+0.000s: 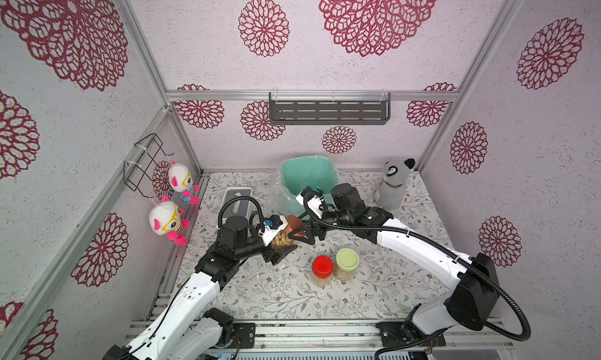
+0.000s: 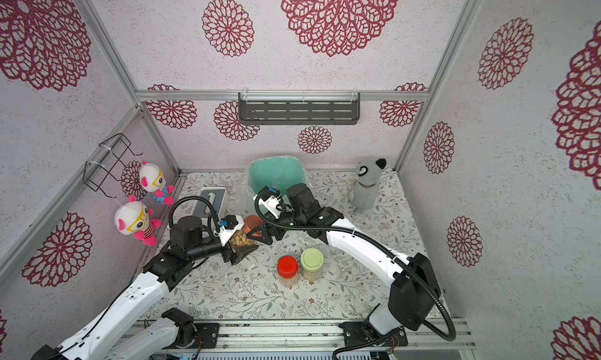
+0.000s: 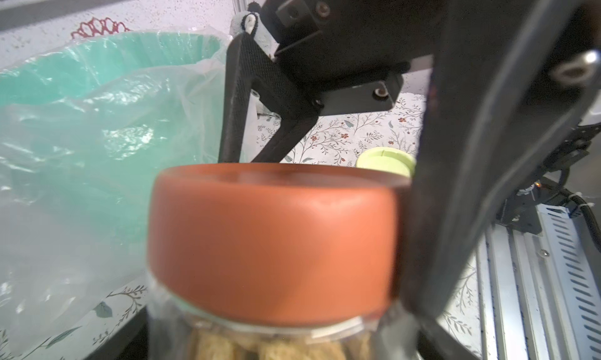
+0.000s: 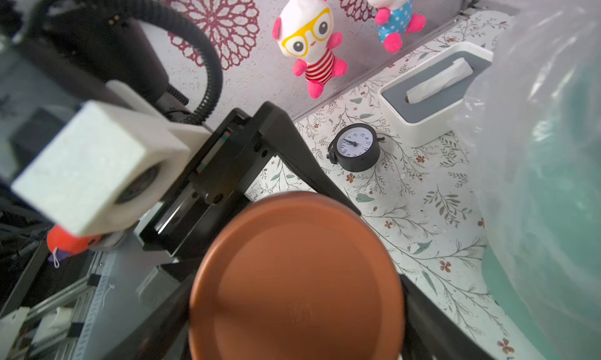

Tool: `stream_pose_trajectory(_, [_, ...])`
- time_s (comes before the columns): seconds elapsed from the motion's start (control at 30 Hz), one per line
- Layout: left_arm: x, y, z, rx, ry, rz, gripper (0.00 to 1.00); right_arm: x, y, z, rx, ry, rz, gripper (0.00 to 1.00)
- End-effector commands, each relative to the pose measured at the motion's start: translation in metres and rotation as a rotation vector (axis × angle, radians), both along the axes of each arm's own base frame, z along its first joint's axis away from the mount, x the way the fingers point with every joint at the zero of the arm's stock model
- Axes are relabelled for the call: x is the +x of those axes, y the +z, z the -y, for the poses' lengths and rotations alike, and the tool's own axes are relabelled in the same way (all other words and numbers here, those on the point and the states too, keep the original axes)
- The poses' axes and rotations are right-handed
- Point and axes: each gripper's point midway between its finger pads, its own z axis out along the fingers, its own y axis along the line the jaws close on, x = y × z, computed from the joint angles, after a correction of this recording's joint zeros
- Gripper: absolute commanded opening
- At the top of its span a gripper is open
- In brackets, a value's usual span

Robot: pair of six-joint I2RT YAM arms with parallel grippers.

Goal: Empty moldy peanuts from jars
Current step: Unscrew the lid from the jar.

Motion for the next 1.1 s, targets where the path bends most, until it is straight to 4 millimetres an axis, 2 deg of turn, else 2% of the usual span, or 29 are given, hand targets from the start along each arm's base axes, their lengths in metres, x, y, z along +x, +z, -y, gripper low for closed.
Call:
stream_pose_trajectory(0.0, [-0.009, 0.032, 0.006, -0.061, -0.077, 0.054, 0.00, 0.013, 0.011, 0.027, -0.003, 0.028, 0.270, 0.13])
stream_pose_trajectory(0.17, [-0.012, 0.034, 0.008, -0.057, -0.111, 0.044, 0.00, 0.013, 0.006, 0.040, -0.051, 0.086, 0.402, 0.13])
stream_pose_trajectory(0.33, [-0.014, 0.035, 0.011, -0.062, -0.135, 0.038, 0.00, 0.012, 0.003, 0.043, -0.109, 0.145, 0.465, 0.14])
stream_pose_trajectory(0.43, [-0.016, 0.036, 0.011, -0.062, -0.143, 0.035, 0.00, 0.011, 0.002, 0.044, -0.129, 0.177, 0.488, 0.21])
stream_pose_trajectory(0.53, [-0.016, 0.036, 0.011, -0.061, -0.145, 0.036, 0.00, 0.013, 0.005, 0.041, -0.116, 0.180, 0.504, 0.44])
stream_pose_trajectory(0.63, [-0.016, 0.034, 0.011, -0.060, -0.142, 0.030, 0.00, 0.016, 0.018, 0.037, -0.060, 0.144, 0.493, 0.74])
stream_pose_trajectory(0.7, [-0.015, 0.033, 0.011, -0.057, -0.140, 0.028, 0.00, 0.016, 0.028, 0.034, -0.013, 0.123, 0.479, 0.98])
stream_pose_trajectory(0.97, [-0.012, 0.032, 0.012, -0.069, -0.130, 0.022, 0.00, 0.007, 0.054, 0.033, 0.101, 0.083, 0.415, 0.99])
stream_pose_trajectory(1.07, [-0.008, 0.032, 0.010, -0.071, -0.101, 0.041, 0.00, 0.006, 0.071, 0.035, 0.171, 0.015, 0.353, 0.99])
